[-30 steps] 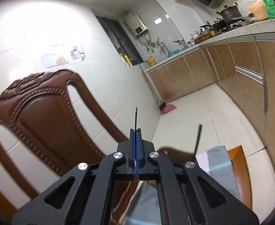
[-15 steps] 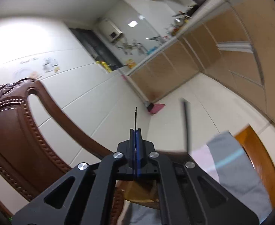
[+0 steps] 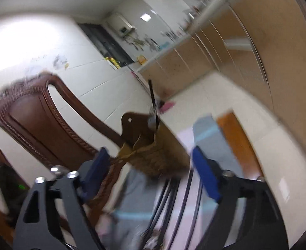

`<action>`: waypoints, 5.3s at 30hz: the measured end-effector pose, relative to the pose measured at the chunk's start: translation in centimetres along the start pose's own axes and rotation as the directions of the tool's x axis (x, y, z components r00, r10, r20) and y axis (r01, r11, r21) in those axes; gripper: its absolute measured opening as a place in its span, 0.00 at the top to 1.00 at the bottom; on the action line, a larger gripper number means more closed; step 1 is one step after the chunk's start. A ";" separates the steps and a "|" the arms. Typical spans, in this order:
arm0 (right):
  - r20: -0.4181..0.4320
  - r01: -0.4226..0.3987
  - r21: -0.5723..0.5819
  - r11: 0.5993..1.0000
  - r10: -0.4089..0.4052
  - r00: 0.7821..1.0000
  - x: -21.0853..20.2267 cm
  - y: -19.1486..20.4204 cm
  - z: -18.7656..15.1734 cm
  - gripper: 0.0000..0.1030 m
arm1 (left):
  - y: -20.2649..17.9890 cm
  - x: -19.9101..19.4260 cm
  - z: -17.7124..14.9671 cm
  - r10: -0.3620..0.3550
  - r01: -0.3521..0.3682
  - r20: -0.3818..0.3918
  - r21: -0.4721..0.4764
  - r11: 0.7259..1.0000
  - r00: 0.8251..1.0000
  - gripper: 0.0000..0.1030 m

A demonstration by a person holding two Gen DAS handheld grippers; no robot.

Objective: Organize utensils
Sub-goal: 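Insert the fork into the wooden holder with the right tool and open it, then lower the spoon toward the wooden holder with the left tool, then move both tools back over the black chopsticks lying on the cloth, then grasp a black chopstick with the left tool while the right tool grasps another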

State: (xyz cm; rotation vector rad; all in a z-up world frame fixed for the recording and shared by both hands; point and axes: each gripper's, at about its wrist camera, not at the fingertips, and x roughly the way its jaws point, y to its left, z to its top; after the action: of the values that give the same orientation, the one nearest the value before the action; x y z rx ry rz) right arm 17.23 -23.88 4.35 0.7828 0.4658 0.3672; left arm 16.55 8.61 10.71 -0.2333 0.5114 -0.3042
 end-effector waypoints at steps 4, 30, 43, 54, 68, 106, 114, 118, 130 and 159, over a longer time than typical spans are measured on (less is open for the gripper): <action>0.054 0.036 -0.122 0.992 -0.030 0.998 -1.6 1.0 -0.2 0.09 | -0.4 -0.7 1.6 -0.019 0.020 0.038 -0.024 1.000 0.999 0.99; -0.004 -0.079 0.005 0.997 0.080 0.997 0.2 -1.3 1.7 0.09 | -2.2 15.5 13.4 -0.007 0.017 0.079 -0.130 0.991 0.997 0.99; -0.054 -0.068 -0.010 0.998 0.067 0.996 1.7 -0.8 1.2 0.09 | 2.6 14.4 4.3 0.023 -0.032 -0.049 -0.185 0.982 0.999 0.24; -0.189 0.223 -0.273 0.936 -0.279 0.942 3.5 -0.2 -2.0 0.09 | -2.3 6.3 -6.2 0.108 -0.091 -0.262 0.075 0.993 0.959 0.10; -0.234 0.307 -0.464 0.831 -0.449 0.863 0.7 1.0 -7.3 0.09 | -3.8 6.0 -8.6 0.181 -0.110 -0.341 0.215 0.970 0.923 0.10; -0.229 0.319 -0.566 0.760 -0.517 0.825 6.5 1.3 -6.5 0.15 | -2.0 14.4 -7.4 0.271 -0.175 -0.401 0.260 0.950 0.875 0.27; -0.269 0.303 -0.638 0.708 -0.573 0.774 11.0 0.3 -8.1 0.15 | -0.9 17.6 -8.0 0.292 -0.170 -0.460 0.289 0.942 0.838 0.27; -0.233 0.320 -0.682 0.658 -0.610 0.758 12.8 0.3 -8.3 0.15 | -0.4 18.6 -7.7 0.293 -0.175 -0.451 0.285 0.942 0.843 0.27; -0.295 0.388 -0.622 0.680 -0.663 0.688 17.4 -3.8 -5.5 0.41 | 1.0 24.4 -8.3 0.251 -0.140 -0.547 0.237 0.961 0.799 0.40; -0.500 0.190 -0.626 0.756 -0.577 0.646 13.4 -4.9 -6.4 0.85 | 3.4 19.7 -10.4 0.285 -0.225 -0.567 0.174 0.959 0.773 0.41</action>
State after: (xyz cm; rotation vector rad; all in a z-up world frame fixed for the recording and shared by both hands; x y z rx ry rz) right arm 25.72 -16.89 -6.73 -0.0541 1.1583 0.3240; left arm 28.31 3.54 -7.78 0.0380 1.1353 -0.1254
